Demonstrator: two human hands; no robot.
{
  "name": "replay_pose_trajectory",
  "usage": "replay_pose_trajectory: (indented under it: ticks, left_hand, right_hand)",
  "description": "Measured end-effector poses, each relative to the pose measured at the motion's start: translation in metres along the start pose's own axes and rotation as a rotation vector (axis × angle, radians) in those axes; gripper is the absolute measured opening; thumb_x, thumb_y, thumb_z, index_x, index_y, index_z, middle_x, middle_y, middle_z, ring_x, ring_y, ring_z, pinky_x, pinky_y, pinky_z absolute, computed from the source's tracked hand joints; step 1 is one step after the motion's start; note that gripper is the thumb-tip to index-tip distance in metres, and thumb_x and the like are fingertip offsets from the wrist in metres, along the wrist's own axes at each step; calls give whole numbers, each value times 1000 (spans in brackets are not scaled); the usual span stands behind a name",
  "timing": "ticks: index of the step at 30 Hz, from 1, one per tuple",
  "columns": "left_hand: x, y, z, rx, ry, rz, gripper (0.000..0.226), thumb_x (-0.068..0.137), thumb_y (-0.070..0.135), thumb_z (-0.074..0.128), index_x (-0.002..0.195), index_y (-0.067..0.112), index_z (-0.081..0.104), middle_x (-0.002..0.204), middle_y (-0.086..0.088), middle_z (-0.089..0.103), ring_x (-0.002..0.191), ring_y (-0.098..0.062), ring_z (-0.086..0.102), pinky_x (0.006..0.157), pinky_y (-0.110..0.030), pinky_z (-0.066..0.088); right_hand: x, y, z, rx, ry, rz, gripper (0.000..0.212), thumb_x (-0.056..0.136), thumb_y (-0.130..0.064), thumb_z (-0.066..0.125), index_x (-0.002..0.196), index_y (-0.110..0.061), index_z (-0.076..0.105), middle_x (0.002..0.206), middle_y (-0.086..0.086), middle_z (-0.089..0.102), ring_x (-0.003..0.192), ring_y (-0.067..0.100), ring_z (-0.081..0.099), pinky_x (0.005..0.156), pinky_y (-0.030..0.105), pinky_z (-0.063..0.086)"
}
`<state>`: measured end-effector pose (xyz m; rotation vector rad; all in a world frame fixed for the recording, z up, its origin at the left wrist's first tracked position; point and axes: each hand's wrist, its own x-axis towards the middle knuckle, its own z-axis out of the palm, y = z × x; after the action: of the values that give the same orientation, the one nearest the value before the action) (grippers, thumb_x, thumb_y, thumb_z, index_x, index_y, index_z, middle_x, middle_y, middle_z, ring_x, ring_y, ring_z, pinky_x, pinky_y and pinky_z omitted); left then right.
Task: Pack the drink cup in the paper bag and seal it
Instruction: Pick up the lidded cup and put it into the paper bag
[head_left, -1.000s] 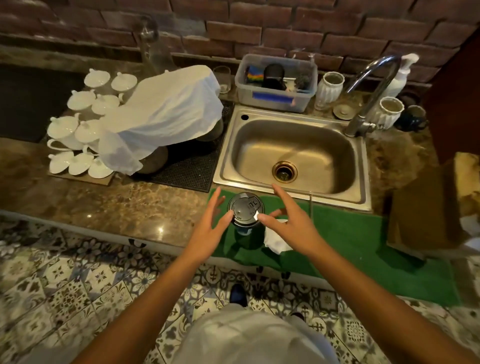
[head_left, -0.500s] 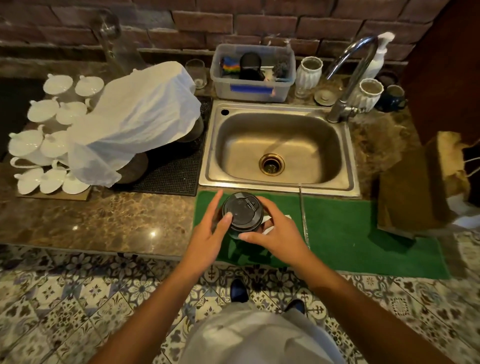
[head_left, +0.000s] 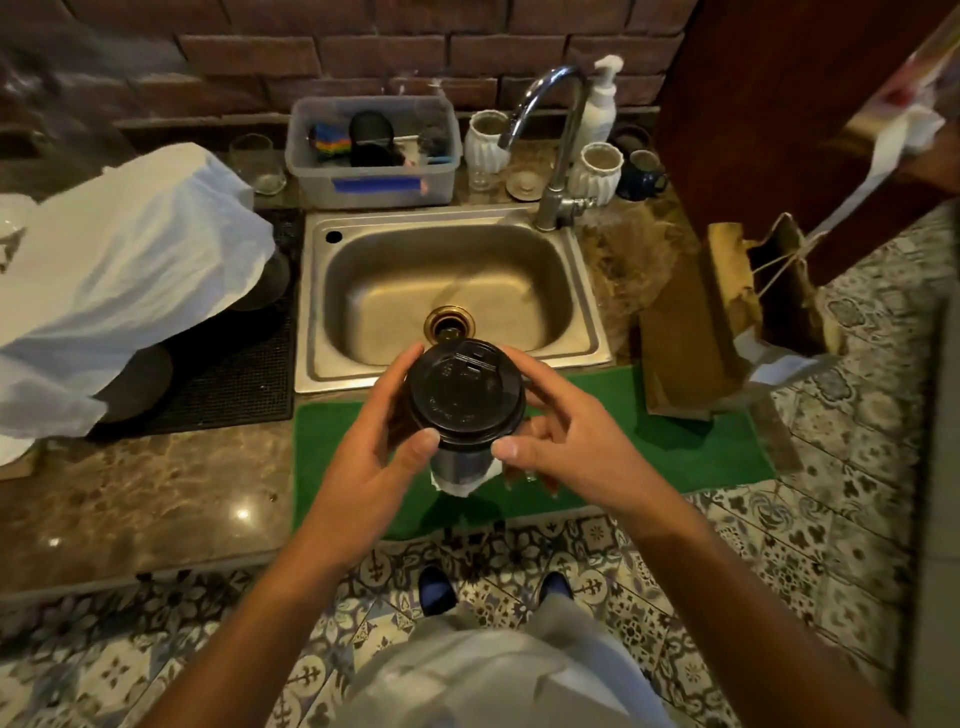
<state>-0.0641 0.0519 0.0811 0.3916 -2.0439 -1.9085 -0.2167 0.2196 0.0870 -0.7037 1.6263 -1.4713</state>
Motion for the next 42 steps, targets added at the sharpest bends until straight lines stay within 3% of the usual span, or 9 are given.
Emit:
replay_pose_trajectory:
  ticks: [4,7,16,19,22,29,33,36,42]
  left_hand:
    - [14,10,32,-38,-61,42,77,86,63,64,152,40,33,147,29,50,139,-1,47,103,-13,41]
    - [23,16,60,-30,-56,75,74,85,63,67,150,48,37,149,24,50,139,-5,49,103,-15,44]
    - [48,31,167,58,-12,147,76,83,68,65,151,48,37,153,17,49,142,-13,46,110,-24,42]
    - [57,35,201,65,-21,152,77,84,67,65,151,45,37,155,13,47,143,-15,45,111,-25,41]
    - [67,43,227,72,-48,167,73,87,63,64,152,42,36,153,16,48,143,-13,45,110,-22,41]
    - [108,61,249,89,-124,190,54,99,51,55,150,36,43,146,18,55,137,-8,51,104,-18,44]
    - [135,53,251,67,-159,208,49,104,45,49,151,31,44,143,15,58,135,-8,53,102,-17,45]
    - [170,36,260,106,-72,108,60,97,57,51,153,40,37,144,13,57,131,-3,54,102,-27,49]
    - [233,6,297,433,-110,-42,94,83,70,61,155,50,5,167,4,24,147,-18,33,108,-42,32]
  right_hand:
    - [-25,-11,-28,10,47,-25,79,82,-36,82,149,-50,42,145,-5,60,97,54,65,87,64,57]
    - [-39,-18,-51,14,53,-83,73,85,-44,77,149,-47,42,144,-21,58,130,22,61,95,41,59]
    - [-75,-32,-150,-78,65,-156,78,82,-47,79,150,-46,41,147,-13,55,135,24,56,96,58,54]
    - [-87,-32,-183,-49,56,-176,80,81,-41,80,151,-38,42,146,-9,56,134,25,57,91,43,58]
    - [-96,-35,-209,27,71,-220,77,81,-35,81,149,-27,46,139,-4,62,131,25,60,86,27,58]
    - [-95,-43,-248,24,188,-227,75,79,-62,75,144,-36,50,129,1,67,86,5,74,67,27,61]
    - [-91,-46,-268,41,300,-276,79,78,-64,76,145,-31,50,128,1,69,96,53,69,74,68,59]
    - [-97,-57,-297,130,448,-333,86,80,-64,75,147,-17,48,112,9,67,65,19,71,52,28,57]
    - [-104,-59,-341,198,689,-428,73,87,-59,70,145,-20,48,101,3,67,57,16,63,38,26,45]
